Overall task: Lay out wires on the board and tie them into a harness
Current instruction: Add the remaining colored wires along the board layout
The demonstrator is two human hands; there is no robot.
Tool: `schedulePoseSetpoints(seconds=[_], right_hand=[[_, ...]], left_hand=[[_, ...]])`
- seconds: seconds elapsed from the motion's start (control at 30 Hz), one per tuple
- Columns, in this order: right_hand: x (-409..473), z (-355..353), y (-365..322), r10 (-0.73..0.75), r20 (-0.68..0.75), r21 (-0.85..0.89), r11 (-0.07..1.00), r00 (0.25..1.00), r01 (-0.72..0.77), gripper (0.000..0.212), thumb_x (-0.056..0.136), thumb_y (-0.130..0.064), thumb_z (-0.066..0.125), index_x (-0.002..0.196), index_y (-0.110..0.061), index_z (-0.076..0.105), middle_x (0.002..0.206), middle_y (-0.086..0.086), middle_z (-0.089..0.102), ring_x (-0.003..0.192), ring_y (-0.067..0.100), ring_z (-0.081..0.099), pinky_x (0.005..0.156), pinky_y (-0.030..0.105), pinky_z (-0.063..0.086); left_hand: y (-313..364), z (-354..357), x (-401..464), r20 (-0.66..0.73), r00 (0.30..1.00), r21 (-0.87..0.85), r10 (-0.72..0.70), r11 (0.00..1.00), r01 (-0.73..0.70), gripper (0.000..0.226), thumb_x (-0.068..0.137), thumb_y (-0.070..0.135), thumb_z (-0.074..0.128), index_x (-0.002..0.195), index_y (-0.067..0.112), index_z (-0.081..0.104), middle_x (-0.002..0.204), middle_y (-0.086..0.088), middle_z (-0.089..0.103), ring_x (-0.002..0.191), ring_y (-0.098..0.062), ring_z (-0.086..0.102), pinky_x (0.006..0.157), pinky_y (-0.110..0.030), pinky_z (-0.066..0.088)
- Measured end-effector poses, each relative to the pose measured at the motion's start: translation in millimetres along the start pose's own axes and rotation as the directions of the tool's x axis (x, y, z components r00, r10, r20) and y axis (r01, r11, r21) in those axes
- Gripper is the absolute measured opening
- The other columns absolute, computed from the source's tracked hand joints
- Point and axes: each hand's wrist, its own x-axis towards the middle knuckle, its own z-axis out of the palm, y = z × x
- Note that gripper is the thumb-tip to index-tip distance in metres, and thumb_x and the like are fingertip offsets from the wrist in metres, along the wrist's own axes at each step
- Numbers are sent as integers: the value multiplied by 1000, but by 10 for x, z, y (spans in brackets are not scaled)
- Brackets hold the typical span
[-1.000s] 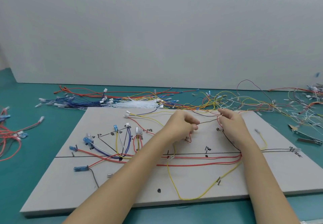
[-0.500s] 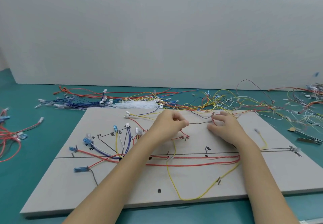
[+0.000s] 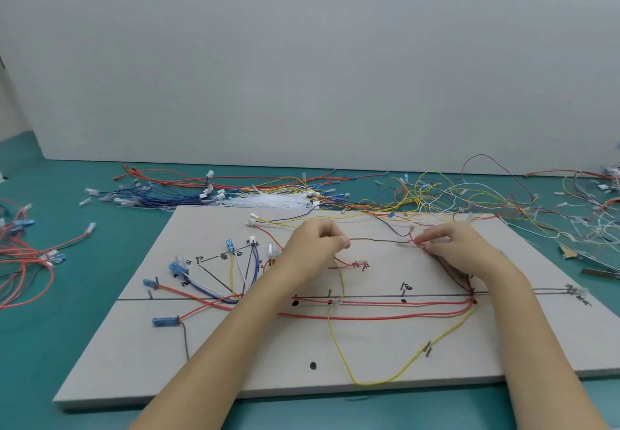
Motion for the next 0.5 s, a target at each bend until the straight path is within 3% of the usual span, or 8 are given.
schedulePoseSetpoints(seconds=[0.13,0.2,0.27,0.37,0.43,0.5], right_hand=[[16,6,7,50,-115,25,999,992,-47,28,96,-14,55,120,-7,66,124,9,64,110,20,55,88,22,34],[27,18,0,30,-150,17,999,988,-28,31,98,-19,49,122,-5,64,129,10,61,113,22,53,91,27,33],[35,35,-27,15,-182,55,998,983,-5,32,100,-25,45,120,-8,64,131,10,60,110,19,49,89,26,30],[32,21,-25,10,-180,175,984,984,22,39,96,-41,51,123,-14,60,141,3,52,120,15,45,98,31,31],[-6,5,9,38,-105,161,987,994,-21,72,83,-50,69,142,-17,46,146,-4,41,136,17,36,109,37,29],[-24,26,63,34,-69,57,998,997,-30,79,76,-36,80,145,-22,43,149,-3,39,140,18,32,111,36,28]], left_hand=[[88,-30,-1,-2,990,-394,-139,910,127,27,88,-3,42,65,4,55,86,-12,69,75,-20,66,68,-27,52],[142,-70,-22,30,979,-602,-201,778,178,37,86,-2,34,57,5,57,90,-15,72,77,-23,71,68,-27,57],[133,-148,-45,89,980,-766,-179,616,182,47,87,5,33,45,13,53,99,-20,73,91,-27,72,78,-32,58],[120,-289,-97,177,980,-905,-93,375,199,31,86,14,32,56,17,39,110,-21,70,108,-31,66,99,-40,46],[122,-363,-104,183,980,-947,-75,255,196,28,87,15,33,60,17,37,97,-15,72,105,-32,67,103,-45,42],[136,-433,-120,163,984,-969,-70,175,173,30,90,14,35,61,15,42,76,-7,67,89,-30,71,101,-50,43]])
